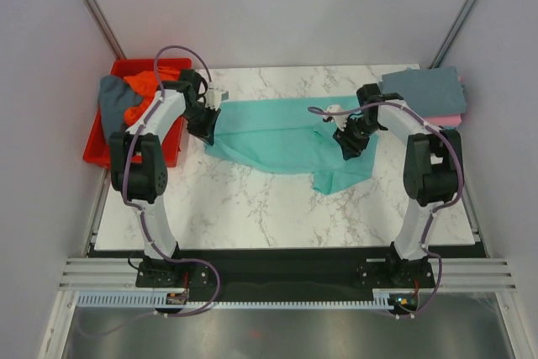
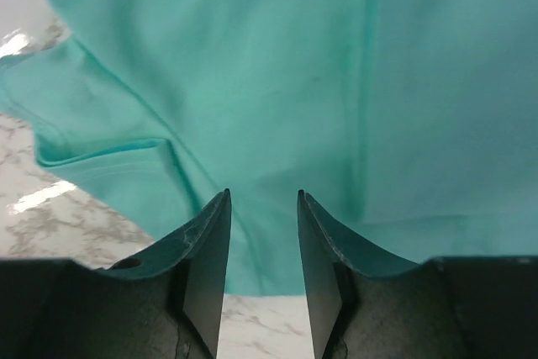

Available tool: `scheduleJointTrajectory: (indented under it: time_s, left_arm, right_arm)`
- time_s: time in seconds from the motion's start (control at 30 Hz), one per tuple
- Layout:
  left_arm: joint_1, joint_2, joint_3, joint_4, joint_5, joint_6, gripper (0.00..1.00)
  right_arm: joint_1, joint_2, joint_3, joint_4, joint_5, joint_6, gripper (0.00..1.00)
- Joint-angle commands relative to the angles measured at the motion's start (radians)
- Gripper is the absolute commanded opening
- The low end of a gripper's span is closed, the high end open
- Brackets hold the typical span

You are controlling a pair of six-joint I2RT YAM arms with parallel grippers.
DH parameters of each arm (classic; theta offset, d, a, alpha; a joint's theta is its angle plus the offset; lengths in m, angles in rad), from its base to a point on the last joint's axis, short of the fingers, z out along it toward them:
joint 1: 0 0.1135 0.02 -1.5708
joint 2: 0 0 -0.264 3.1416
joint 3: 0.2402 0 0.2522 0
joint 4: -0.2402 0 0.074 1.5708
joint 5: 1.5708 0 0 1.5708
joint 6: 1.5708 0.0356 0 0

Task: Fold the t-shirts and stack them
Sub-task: Fold the tshirt

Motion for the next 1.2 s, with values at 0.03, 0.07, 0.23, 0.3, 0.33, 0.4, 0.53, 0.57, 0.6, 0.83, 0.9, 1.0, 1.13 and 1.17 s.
scheduleJointTrajectory:
  time_s: [0.03,0.07,0.23,0.3,0.33,0.4,0.53,0.57,0.6,0.83,0.9,1.0,1.13,1.17]
  left_arm:
    - [0.001,-0.025,-0.028,-0.027,0.034,0.039,0.02]
    - [0.001,-0.026,-0.031,-0.024,0.033,0.038,0.02]
    - [0.003,-0.026,-0.041,-0.017,0.03,0.03,0.02]
    - [0.001,-0.025,-0.041,-0.016,0.034,0.022,0.02]
    - [0.001,-0.025,-0.041,-0.014,0.037,0.019,0.02]
    - [0.001,-0.023,-0.042,-0.014,0.04,0.013,0.02]
    - [0.001,-0.023,-0.053,-0.008,0.042,0.007,0.02]
    - [0.001,-0.022,-0.053,-0.008,0.041,0.007,0.02]
    - [0.001,-0.023,-0.054,-0.007,0.042,0.005,0.02]
    - [0.001,-0.026,-0.065,-0.008,0.045,-0.004,0.02]
    - [0.001,-0.029,-0.068,-0.007,0.047,-0.005,0.02]
    - [0.001,-0.034,-0.076,-0.005,0.045,-0.007,0.02]
    - [0.001,-0.04,-0.082,-0.001,0.044,-0.011,0.02]
    - [0.001,-0.04,-0.085,-0.001,0.045,-0.013,0.02]
  right_arm:
    - [0.002,0.09,0.083,-0.26,-0.152,-0.02,0.45]
    - [0.002,0.102,0.092,-0.272,-0.155,-0.029,0.45]
    - [0.003,0.15,0.134,-0.349,-0.165,-0.078,0.43]
    - [0.003,0.15,0.135,-0.361,-0.171,-0.089,0.43]
    - [0.003,0.145,0.135,-0.361,-0.178,-0.098,0.42]
    - [0.005,0.144,0.138,-0.375,-0.183,-0.101,0.42]
    - [0.012,0.154,0.14,-0.408,-0.197,-0.125,0.41]
    - [0.015,0.157,0.137,-0.41,-0.195,-0.125,0.41]
    - [0.017,0.164,0.131,-0.407,-0.194,-0.127,0.41]
    - [0.043,0.213,0.157,-0.369,-0.188,-0.119,0.41]
    - [0.055,0.236,0.173,-0.367,-0.183,-0.116,0.4]
    - [0.066,0.248,0.187,-0.361,-0.185,-0.116,0.4]
    - [0.074,0.256,0.198,-0.353,-0.182,-0.118,0.4]
    - [0.075,0.259,0.2,-0.355,-0.182,-0.118,0.4]
